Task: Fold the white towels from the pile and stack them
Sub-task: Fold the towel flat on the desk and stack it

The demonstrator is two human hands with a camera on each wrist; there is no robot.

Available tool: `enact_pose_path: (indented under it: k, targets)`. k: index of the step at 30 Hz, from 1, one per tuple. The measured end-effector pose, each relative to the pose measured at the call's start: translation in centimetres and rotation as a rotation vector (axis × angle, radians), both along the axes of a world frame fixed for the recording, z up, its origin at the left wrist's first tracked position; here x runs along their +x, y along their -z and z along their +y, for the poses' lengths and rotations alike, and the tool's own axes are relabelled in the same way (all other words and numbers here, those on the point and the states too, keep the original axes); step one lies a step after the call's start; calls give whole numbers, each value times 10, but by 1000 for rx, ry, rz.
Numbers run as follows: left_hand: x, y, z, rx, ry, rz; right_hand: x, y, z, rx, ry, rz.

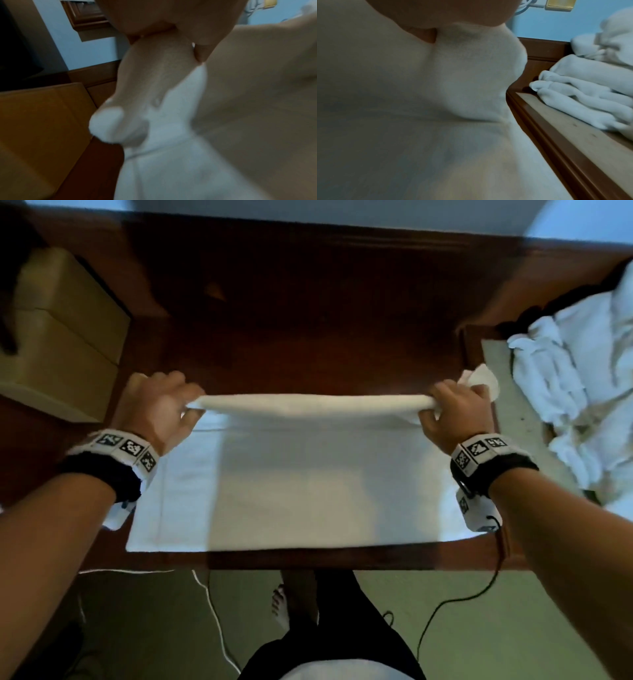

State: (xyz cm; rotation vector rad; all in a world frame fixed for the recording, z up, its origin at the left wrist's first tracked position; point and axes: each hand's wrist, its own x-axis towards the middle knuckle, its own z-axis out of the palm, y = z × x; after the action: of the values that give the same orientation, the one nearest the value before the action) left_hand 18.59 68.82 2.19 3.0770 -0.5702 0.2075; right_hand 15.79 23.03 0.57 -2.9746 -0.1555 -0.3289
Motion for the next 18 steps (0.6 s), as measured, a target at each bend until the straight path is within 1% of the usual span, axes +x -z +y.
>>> enact_pose_path:
  k: [3,5,6,8,9,10,12,14,16,18]
  targets:
    - [-79,16,10,23,-11,-62,-69,17,1,-20,23,-50]
    - [-127,38,12,44,-27,-33,-115,38,1,-68,73,6]
    - [-147,52,12,71,-30,25,-136,50,0,-110,102,89]
    - [-179,81,8,137,-25,157,-171,71,-3,-232,165,345]
    - [-191,93,6,159,-25,204,-184,78,-3,-284,203,446]
    - [-199,100,2,168,-38,249,-193,84,-4,-311,237,502]
    - [-205,108,-7,177,-80,301,-196,87,-5,-301,254,514]
    - [-199,109,-12,167,-113,319,-189,87,-7,-269,212,526]
    - [-190,110,-13,156,-125,339,-180,86,-10,-219,166,584]
    - [-186,111,-8,131,-132,360,-181,85,-22,-143,160,558]
